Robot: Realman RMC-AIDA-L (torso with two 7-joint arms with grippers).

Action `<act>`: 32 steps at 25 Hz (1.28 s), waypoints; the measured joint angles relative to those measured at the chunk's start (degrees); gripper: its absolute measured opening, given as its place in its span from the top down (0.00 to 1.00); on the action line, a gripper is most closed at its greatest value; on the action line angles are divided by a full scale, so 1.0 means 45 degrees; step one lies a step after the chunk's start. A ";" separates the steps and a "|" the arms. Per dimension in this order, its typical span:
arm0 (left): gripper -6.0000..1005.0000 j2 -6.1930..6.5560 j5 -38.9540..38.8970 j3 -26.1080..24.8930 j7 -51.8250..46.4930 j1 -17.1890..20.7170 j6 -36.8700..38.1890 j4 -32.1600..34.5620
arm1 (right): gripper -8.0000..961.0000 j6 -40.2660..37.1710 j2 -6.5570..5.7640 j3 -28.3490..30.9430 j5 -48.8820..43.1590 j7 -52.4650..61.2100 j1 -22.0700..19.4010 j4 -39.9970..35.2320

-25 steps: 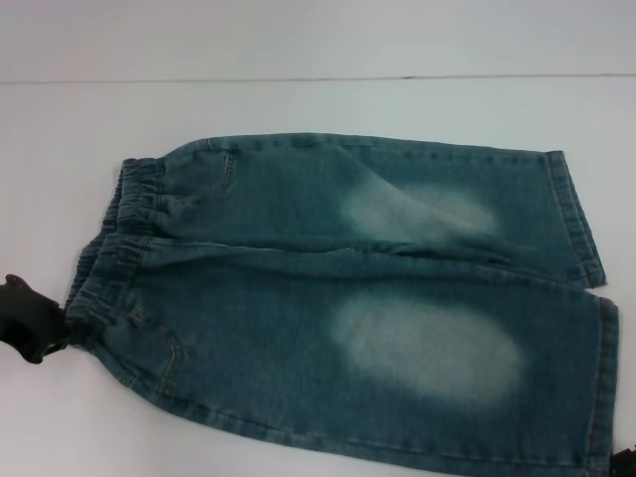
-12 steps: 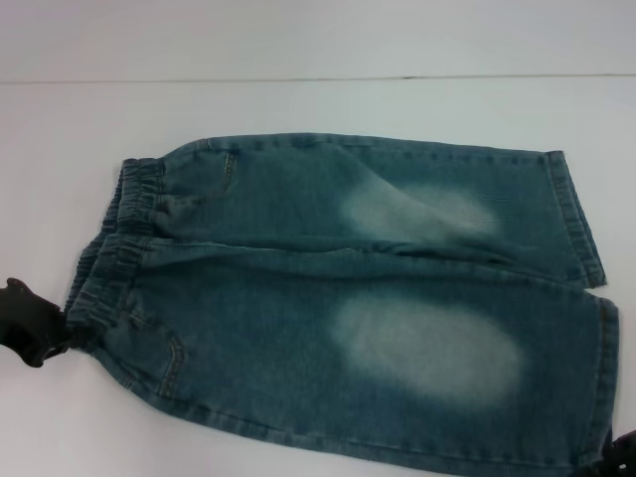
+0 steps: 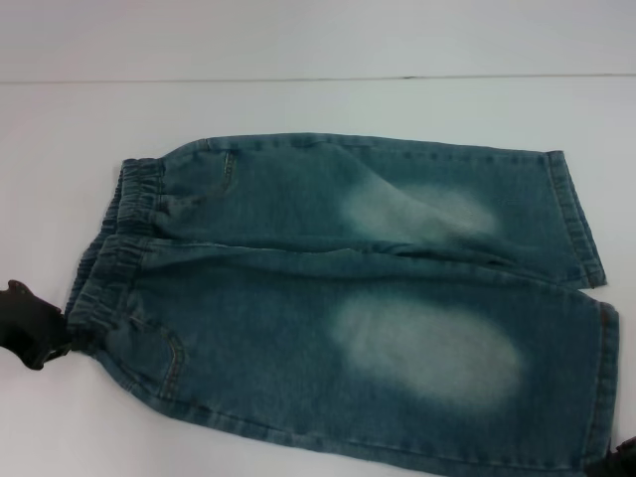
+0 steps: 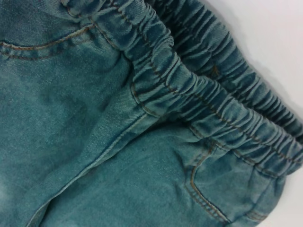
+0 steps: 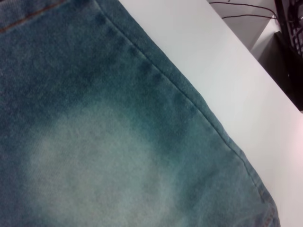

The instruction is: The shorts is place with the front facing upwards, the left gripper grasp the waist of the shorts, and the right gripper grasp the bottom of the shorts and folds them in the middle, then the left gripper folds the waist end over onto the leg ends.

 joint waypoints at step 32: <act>0.94 -0.0026 -0.3497 -0.0282 -0.2808 -0.1244 -0.0982 0.0858 | 0.96 0.3830 -0.0503 0.1890 0.5645 -0.2894 0.0308 -0.0796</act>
